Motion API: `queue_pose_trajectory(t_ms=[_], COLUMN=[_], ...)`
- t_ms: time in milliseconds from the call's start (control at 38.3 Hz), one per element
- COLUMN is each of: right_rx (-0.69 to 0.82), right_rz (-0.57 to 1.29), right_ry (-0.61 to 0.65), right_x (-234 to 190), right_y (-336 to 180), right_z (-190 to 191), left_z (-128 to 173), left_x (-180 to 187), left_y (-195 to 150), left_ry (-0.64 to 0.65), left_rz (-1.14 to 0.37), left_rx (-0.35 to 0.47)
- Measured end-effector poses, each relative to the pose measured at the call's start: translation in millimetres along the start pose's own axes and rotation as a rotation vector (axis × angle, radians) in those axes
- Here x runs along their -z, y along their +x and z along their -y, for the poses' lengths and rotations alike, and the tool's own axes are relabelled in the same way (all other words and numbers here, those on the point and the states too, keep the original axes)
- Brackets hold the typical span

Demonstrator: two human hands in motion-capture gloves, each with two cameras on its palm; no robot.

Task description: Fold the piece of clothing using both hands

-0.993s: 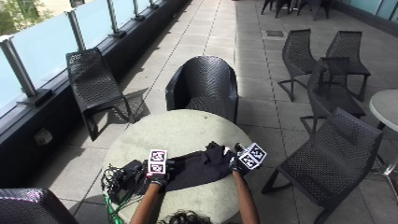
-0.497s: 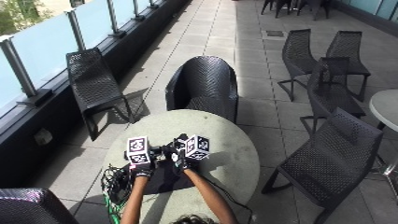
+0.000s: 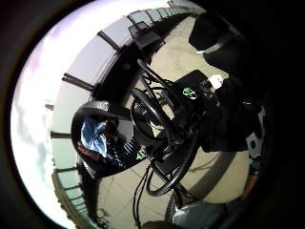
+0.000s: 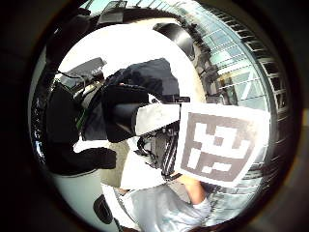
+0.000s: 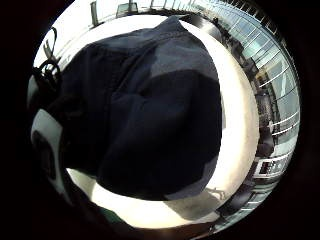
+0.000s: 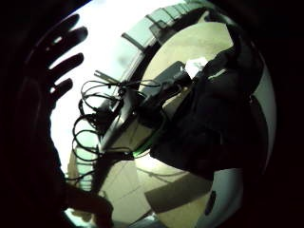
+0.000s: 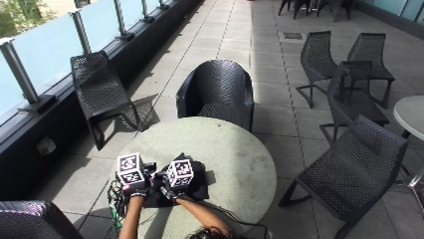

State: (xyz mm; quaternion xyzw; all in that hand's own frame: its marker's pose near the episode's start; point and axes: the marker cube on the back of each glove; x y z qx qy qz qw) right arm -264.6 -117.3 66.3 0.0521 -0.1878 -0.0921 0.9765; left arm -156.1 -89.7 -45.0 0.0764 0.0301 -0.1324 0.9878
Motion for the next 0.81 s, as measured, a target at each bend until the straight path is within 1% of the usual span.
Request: queue_pose_trajectory(t_ms=[52,105,183,235,261,314,392,444,523,575,680,758,810], right_rx=[0.027,0.071,0.166,0.233,0.256,0.264,0.186,0.116,0.012,-0.052,-0.178,-0.225,-0.236], right_rz=[-0.026,-0.035,-0.055,-0.114,-0.165,-0.323,-0.584,-0.666,-0.694,-0.674,-0.579,-0.538,-0.531], right_ry=[0.015,-0.011,-0.117,-0.163,-0.18,-0.22,-0.241,-0.217,-0.162,-0.105,0.049,0.123,0.145], right_x=[-22,-29,-11,-4,2,31,86,112,151,173,213,227,229], right_y=[14,22,26,39,49,73,116,138,160,173,196,205,206], right_z=[16,22,13,16,18,16,13,13,6,1,-15,-24,-26], left_z=[0,1,1,-1,-2,-3,-4,-5,-7,-8,-4,-3,-3], left_x=[-3,-8,-13,-14,-14,-14,-15,-14,-9,-7,-12,-15,-15], left_y=[-2,-3,-1,1,3,7,18,25,37,46,64,71,73], left_ry=[-0.003,-0.004,-0.005,-0.002,0.001,0.004,0.006,0.006,0.012,0.021,0.043,0.044,0.039], left_rz=[-0.001,-0.001,0.0,0.005,0.01,0.016,0.005,-0.004,-0.009,-0.009,0.003,0.013,0.013], left_rx=[0.0,-0.004,-0.022,-0.033,-0.036,-0.048,-0.085,-0.107,-0.132,-0.152,-0.196,-0.215,-0.221])
